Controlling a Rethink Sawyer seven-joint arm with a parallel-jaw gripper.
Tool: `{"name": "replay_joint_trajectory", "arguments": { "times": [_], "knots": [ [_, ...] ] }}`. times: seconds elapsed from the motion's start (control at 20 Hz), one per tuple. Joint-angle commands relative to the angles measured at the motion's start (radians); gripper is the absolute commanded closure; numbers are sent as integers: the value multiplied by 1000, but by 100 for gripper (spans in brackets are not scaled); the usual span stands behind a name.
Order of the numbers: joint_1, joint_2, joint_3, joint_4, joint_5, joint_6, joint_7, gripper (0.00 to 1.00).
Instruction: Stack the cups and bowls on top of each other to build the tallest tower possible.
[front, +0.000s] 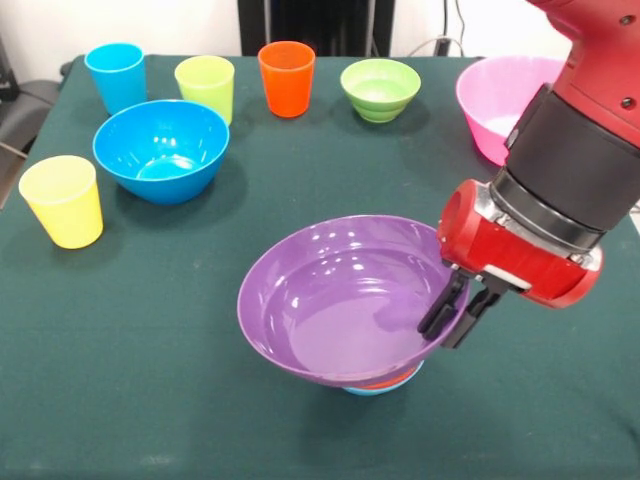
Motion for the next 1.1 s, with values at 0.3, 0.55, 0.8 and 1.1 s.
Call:
{"name": "replay_joint_trajectory", "arguments": {
  "times": [0.3,0.55,0.8,1.1],
  "knots": [
    [-18,-42,133,149,-96,-55,-166,100],
    [-11,-46,132,159,-100,-59,-156,100],
    [-5,-48,135,162,-107,-58,-131,100],
    [4,-51,129,164,-112,-50,-113,100]
  ]
}}
